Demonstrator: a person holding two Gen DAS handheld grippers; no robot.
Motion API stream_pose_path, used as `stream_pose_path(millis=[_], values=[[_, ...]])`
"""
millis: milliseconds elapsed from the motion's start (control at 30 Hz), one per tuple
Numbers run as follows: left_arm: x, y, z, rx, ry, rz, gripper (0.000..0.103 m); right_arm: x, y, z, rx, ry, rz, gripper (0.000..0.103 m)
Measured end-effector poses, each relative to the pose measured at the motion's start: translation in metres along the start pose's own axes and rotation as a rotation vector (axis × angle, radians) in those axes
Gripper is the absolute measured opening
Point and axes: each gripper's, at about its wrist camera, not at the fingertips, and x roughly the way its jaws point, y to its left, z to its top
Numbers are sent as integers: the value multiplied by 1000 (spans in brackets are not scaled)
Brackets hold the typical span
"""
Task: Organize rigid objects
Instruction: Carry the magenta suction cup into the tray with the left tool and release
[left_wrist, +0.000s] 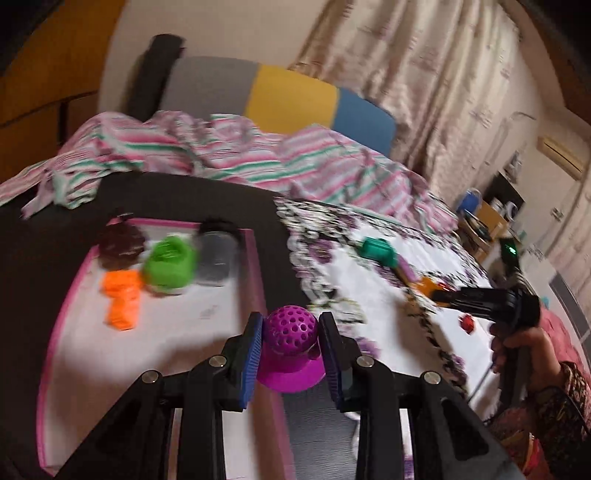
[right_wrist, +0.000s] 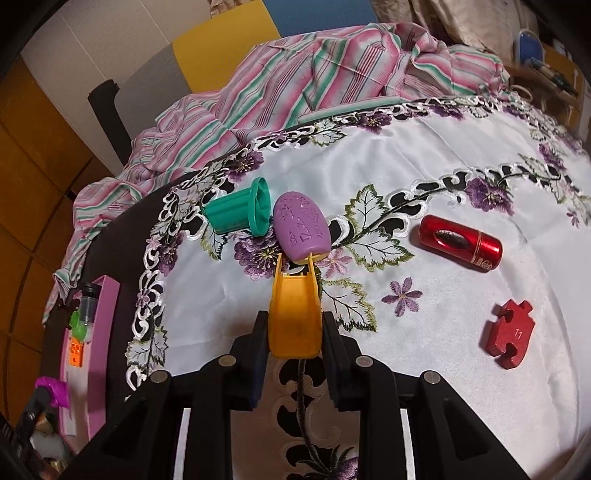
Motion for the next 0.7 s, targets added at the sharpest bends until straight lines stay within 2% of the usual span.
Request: stream_pose_path(millis=[333, 700], values=[[-8, 71, -10, -97, -1, 129, 30, 1, 2, -1, -3, 0, 12, 27], [1, 112, -9, -120, 6, 275, 30, 2, 9, -2, -42, -1, -14, 27]])
